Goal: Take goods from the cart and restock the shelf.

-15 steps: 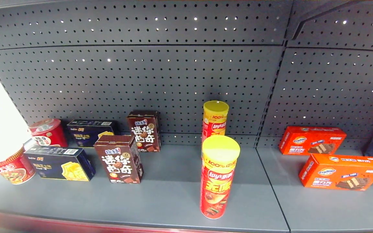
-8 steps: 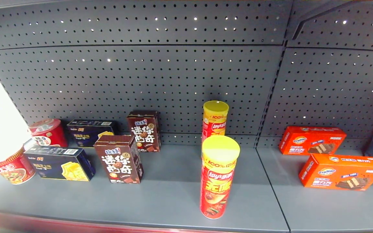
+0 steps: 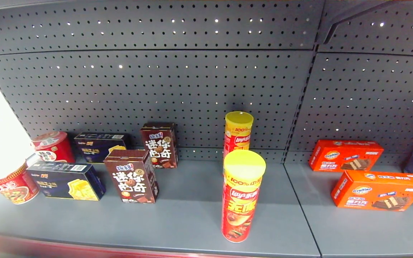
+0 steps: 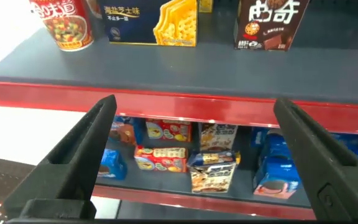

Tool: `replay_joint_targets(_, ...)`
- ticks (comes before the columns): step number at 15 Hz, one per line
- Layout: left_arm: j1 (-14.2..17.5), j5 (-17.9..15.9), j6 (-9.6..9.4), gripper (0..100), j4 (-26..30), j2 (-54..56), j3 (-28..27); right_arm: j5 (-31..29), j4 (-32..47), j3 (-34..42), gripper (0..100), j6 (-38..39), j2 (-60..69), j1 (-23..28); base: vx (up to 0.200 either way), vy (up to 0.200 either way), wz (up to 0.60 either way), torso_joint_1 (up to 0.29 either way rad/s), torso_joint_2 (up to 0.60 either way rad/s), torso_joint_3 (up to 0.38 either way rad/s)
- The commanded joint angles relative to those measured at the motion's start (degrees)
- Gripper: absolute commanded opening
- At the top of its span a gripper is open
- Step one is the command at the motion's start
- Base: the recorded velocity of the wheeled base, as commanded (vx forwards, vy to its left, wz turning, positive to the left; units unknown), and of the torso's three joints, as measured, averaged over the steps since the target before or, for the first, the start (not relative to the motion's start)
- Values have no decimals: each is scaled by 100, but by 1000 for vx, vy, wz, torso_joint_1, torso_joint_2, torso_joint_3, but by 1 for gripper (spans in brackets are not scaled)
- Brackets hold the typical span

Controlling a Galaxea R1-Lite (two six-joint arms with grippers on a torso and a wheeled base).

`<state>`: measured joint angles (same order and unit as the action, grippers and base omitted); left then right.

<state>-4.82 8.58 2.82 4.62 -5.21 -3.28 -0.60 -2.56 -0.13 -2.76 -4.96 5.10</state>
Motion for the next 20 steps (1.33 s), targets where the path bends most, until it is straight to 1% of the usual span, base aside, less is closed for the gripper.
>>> replay_joint_targets(1,-37,3,105,100,-5,-24,3,7,1,-22,100,-32,-31,0,0,0,0,0,0,0)
replay_joint_targets(2,-46,3,316,100,-14,-24,12,7,-43,-4,100,-50,-31,0,0,0,0,0,0,0)
replay_joint_targets(3,-46,-14,360,100,-23,-24,20,-19,-43,-4,100,-67,-31,0,0,0,0,0,0,0)
replay_joint_targets(10,-37,21,351,100,-31,-24,20,-46,-87,5,100,56,-31,0,0,0,0,0,0,0)
replay_joint_targets(11,-37,21,360,100,-31,-24,20,-37,-96,5,100,56,-31,0,0,0,-600,2,7,2)
replay_joint_targets(12,-37,21,360,100,-31,-24,20,-37,-87,5,100,56,-31,0,0,0,0,0,0,0)
replay_joint_targets(20,-37,21,351,100,-31,-24,20,121,-87,5,100,47,-31,-9,0,0,0,0,0,0)
